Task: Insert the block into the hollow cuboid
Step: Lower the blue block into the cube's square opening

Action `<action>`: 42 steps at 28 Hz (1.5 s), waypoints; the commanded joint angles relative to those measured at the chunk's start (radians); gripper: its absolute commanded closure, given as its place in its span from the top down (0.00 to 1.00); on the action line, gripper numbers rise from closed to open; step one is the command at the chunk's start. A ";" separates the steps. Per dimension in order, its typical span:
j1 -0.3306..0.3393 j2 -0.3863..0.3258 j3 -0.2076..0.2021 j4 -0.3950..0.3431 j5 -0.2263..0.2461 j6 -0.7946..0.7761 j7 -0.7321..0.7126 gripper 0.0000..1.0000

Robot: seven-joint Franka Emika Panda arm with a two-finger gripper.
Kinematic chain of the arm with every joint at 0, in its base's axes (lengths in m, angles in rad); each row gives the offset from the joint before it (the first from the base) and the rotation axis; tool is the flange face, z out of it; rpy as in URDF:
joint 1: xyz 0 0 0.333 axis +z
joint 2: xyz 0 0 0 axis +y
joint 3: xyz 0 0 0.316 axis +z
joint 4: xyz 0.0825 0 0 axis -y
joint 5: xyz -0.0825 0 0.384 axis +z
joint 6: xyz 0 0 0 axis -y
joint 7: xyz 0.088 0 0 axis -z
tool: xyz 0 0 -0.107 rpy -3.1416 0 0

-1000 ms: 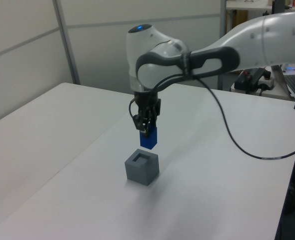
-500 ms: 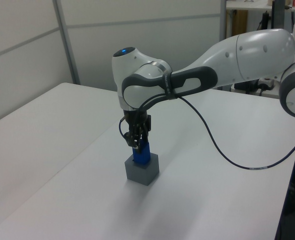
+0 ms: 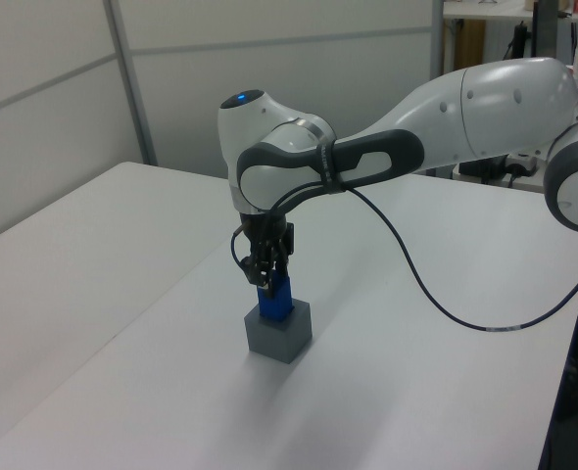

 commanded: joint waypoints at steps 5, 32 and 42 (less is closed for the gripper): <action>0.000 0.017 -0.008 0.023 -0.003 0.019 0.006 0.35; -0.003 0.004 -0.010 0.017 0.000 -0.015 0.145 0.44; -0.003 0.002 -0.010 0.017 0.003 -0.047 0.151 0.44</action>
